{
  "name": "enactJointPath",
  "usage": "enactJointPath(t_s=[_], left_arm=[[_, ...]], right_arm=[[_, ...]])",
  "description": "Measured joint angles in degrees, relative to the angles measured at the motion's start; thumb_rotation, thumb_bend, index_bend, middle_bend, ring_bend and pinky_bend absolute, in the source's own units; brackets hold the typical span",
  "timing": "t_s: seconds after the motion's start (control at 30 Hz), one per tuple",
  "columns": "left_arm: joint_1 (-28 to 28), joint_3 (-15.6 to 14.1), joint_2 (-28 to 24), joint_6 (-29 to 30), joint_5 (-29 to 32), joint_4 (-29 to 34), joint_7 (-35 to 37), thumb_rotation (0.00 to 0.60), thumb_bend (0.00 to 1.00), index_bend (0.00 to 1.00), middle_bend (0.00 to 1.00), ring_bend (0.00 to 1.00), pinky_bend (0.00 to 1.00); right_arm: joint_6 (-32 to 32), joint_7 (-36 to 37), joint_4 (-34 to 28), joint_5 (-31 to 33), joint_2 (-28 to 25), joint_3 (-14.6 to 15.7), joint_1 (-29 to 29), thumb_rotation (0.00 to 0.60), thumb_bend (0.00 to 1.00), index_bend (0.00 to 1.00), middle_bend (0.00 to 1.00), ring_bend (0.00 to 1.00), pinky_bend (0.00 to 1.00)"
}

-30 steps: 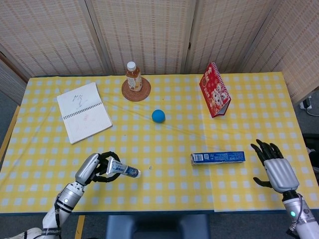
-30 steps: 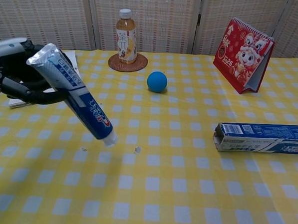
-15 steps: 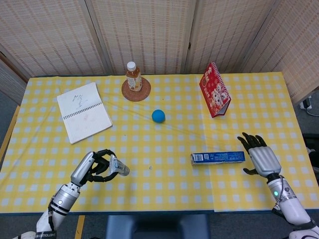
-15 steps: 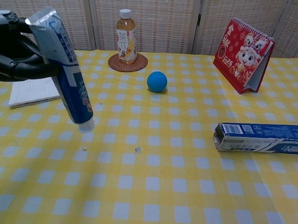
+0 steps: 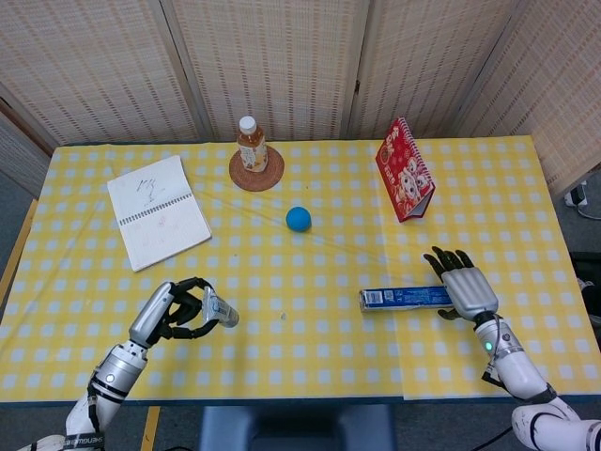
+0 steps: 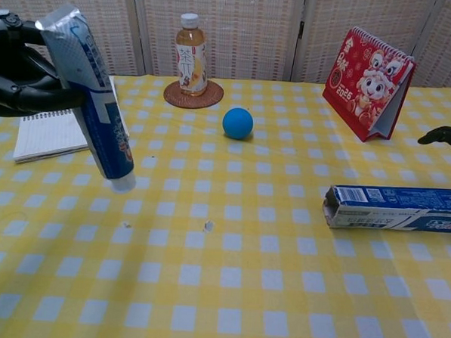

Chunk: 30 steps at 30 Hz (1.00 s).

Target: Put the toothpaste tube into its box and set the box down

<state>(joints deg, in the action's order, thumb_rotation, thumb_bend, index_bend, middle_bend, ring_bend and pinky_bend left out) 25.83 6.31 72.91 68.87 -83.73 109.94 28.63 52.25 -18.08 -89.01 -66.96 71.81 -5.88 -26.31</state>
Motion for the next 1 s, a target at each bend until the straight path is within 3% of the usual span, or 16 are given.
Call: enactJointPath(t_s=[0.23, 0.37, 0.8, 1.0], left_arm=[[0.0, 0.1, -0.5, -0.4, 0.3, -0.5, 1.0, 0.600, 0.80, 0.89, 1.00, 1.00, 1.00], [-0.1, 0.2, -0.8, -0.7, 0.6, -1.1, 1.7, 0.600, 0.80, 0.89, 1.00, 1.00, 1.00], [-0.5, 0.6, -1.5, -0.3, 0.4, -2.0, 4.0, 0.600, 0.80, 0.89, 1.00, 1.00, 1.00], [-0.7, 0.7, -2.0, 0.0, 0.3, -2.0, 4.7, 0.600, 0.80, 0.89, 1.00, 1.00, 1.00]], right_arm=[[-2.3, -1.9, 0.8, 2.5, 1.5, 0.3, -1.8, 0.600, 0.21, 0.32, 0.18, 0.19, 0.09], [-3.0, -3.0, 2.0, 3.9, 3.7, 0.6, -2.9, 0.600, 0.21, 0.34, 0.21, 0.21, 0.13], [1.6, -2.4, 6.4, 3.2, 10.0, 0.4, -3.2, 0.600, 0.21, 0.52, 0.36, 0.36, 0.38], [2.7, -1.6, 7.6, 2.4, 11.4, 0.6, -3.0, 0.600, 0.21, 0.54, 0.39, 0.39, 0.41]])
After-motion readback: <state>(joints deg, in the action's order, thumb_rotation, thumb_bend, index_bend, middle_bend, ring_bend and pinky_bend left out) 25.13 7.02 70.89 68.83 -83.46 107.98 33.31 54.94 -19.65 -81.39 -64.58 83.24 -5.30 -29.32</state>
